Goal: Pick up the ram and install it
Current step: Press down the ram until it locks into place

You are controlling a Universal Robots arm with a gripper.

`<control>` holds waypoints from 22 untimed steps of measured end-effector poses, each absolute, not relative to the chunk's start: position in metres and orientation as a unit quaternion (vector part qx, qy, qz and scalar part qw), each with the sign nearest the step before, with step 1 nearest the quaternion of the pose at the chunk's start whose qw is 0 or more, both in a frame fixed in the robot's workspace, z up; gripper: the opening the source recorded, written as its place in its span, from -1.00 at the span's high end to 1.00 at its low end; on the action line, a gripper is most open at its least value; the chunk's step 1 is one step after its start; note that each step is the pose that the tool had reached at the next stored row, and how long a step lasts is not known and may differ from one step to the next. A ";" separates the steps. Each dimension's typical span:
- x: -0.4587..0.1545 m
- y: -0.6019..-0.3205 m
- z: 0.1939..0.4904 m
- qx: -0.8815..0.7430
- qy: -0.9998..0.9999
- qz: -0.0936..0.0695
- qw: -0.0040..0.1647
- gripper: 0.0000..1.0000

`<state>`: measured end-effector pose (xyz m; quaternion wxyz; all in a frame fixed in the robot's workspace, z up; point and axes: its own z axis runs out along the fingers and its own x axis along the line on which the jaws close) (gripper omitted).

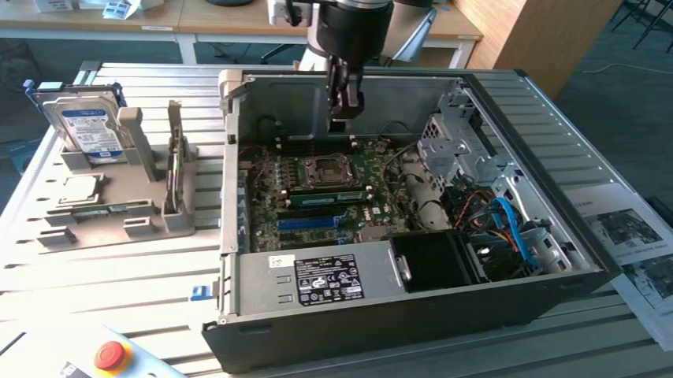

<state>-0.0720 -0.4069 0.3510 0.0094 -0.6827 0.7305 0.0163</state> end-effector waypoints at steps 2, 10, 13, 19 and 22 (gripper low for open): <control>-0.072 -0.407 0.351 -0.669 0.743 0.016 0.010 0.80; -0.072 -0.407 0.351 -0.613 0.790 0.015 0.011 0.80; -0.072 -0.407 0.351 -0.592 0.806 0.015 0.011 0.80; -0.072 -0.407 0.351 -0.547 0.837 0.014 0.012 0.80; -0.072 -0.407 0.351 -0.524 0.851 0.014 0.012 0.80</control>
